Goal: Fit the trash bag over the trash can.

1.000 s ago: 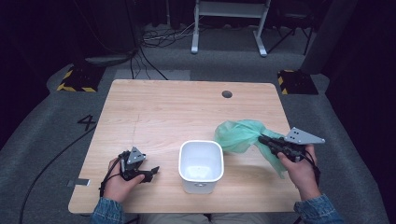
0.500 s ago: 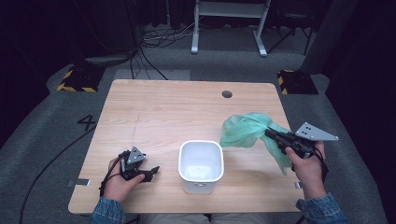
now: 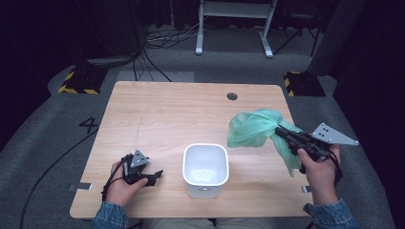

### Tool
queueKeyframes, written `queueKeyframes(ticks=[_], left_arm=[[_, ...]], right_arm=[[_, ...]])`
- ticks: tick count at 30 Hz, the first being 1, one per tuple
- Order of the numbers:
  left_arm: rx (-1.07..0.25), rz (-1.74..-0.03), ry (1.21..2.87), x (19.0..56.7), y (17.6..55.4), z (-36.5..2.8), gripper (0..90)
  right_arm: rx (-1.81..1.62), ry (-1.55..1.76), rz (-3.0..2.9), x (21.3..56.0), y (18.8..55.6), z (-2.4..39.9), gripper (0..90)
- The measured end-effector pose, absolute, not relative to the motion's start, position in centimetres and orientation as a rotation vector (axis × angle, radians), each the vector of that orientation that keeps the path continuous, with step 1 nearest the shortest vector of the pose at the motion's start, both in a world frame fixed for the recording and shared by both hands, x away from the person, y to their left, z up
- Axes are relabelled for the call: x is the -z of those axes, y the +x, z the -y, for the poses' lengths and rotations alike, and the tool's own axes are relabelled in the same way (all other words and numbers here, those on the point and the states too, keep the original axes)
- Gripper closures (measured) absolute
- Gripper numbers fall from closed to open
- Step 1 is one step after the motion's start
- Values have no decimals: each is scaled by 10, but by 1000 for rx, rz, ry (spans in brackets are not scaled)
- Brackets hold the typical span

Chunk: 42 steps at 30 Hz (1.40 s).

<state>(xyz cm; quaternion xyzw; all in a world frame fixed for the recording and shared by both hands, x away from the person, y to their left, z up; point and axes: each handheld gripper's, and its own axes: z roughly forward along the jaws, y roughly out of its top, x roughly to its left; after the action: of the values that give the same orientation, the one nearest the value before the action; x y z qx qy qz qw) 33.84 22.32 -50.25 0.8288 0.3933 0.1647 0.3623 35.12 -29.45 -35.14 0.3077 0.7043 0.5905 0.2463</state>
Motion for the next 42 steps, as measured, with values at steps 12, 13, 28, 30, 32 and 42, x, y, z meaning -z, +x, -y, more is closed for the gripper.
queueKeyframes(ticks=[12,13,28,30,32,42], left_arm=[[-423,-1016,2134,504,339,-223,241],[-422,-1018,2136,504,339,-223,241],[-422,-1013,2146,504,339,-223,231],[-423,-1014,2146,504,339,-223,232],[-416,-1014,2147,504,339,-223,231],[-417,-1015,2148,504,339,-222,230]], right_arm=[[-1644,809,-1903,338,343,292,900],[-1642,805,-1899,337,341,292,900],[-1689,692,-1899,299,319,283,898],[-1697,659,-1898,293,316,278,898],[-1692,648,-1893,292,315,277,898],[-1722,577,-1911,281,310,262,898]])
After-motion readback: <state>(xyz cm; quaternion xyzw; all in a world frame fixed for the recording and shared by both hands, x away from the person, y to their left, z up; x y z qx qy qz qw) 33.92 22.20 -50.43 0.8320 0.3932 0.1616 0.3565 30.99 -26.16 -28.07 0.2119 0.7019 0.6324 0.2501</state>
